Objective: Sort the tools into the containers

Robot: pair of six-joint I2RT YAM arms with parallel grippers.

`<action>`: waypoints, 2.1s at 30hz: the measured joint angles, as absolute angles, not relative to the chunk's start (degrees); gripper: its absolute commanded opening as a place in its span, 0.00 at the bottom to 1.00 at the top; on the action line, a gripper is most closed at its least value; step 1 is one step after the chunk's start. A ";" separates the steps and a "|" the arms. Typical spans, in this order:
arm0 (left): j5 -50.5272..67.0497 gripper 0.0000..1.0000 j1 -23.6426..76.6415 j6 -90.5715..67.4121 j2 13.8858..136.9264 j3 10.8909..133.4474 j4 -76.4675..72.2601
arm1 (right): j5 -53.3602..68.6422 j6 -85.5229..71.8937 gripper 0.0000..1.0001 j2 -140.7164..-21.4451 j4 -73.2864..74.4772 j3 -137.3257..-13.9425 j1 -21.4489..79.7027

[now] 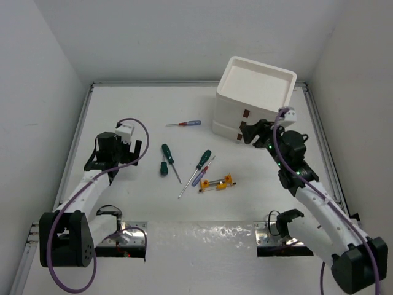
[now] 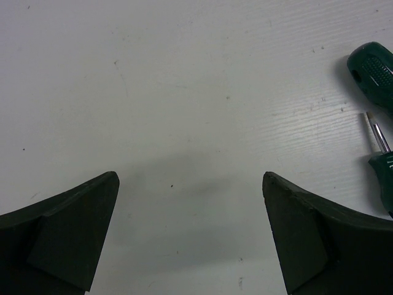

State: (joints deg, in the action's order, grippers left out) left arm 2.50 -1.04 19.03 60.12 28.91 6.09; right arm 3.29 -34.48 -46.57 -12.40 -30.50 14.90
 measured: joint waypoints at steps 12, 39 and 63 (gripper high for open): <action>5.56 1.00 -1.04 19.40 60.73 28.91 6.74 | -38.61 -25.41 0.64 -68.40 -11.66 -41.82 33.65; 14.06 1.00 -1.04 21.78 58.19 28.91 9.32 | -58.11 -23.14 0.18 -85.45 -15.14 -51.00 33.95; 14.70 1.00 -1.04 22.02 58.30 28.91 9.72 | -51.48 -24.60 0.66 -74.91 -19.07 -39.79 37.10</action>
